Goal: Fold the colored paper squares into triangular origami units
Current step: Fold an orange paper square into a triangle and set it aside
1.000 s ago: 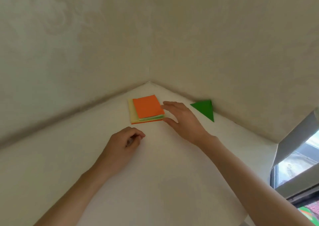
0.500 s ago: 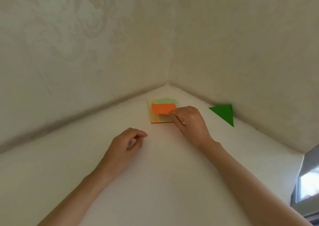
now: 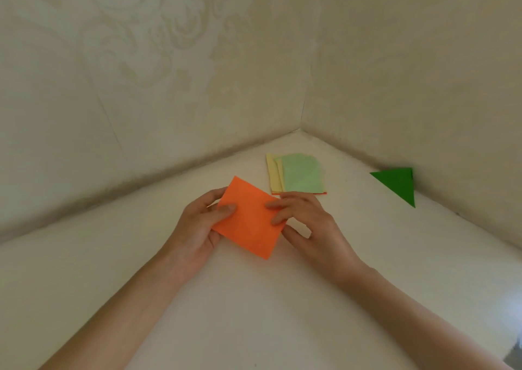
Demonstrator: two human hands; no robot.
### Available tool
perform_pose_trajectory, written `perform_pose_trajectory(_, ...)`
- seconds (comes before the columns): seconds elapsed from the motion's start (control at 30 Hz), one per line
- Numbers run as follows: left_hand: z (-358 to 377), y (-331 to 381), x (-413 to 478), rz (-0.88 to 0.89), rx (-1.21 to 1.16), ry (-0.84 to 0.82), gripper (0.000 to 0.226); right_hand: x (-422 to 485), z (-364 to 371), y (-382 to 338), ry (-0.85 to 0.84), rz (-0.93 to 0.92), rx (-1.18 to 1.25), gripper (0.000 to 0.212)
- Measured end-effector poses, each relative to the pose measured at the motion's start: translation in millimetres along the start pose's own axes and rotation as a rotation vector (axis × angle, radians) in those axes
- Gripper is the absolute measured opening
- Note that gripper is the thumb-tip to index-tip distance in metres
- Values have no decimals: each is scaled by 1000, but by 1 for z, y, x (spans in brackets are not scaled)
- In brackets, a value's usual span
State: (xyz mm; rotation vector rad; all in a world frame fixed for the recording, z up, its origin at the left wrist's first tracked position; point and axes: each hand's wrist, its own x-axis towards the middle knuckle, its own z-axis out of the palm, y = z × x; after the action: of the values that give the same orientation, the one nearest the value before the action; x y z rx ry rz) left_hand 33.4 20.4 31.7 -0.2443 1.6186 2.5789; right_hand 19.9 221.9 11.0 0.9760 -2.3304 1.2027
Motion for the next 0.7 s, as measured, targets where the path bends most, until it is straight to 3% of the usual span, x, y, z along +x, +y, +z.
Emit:
perform_pose_trajectory(0.2,-2,-3,1,28,62,-68,28,0,-4,-6,-51,204,163,14)
perform_pose_trajectory(0.3,-2,-2,-1,-4,114,-78,24,-1,-10,-1,-178,188,129,31)
perform_pose_trajectory(0.4,-3,-1,-1,29,168,-114,21,0,-14,-3,-126,290,281,48)
perform_pose_trajectory(0.5,-3,1,-2,30,327,-194,22,7,-20,-7,27,539,657,30)
perform_pose_trajectory(0.6,0,0,-5,24,440,-262,26,10,-20,-12,-90,705,735,37)
perform_pose_trajectory(0.7,3,-2,-5,47,451,-234,43,9,-13,-19,-186,661,754,24)
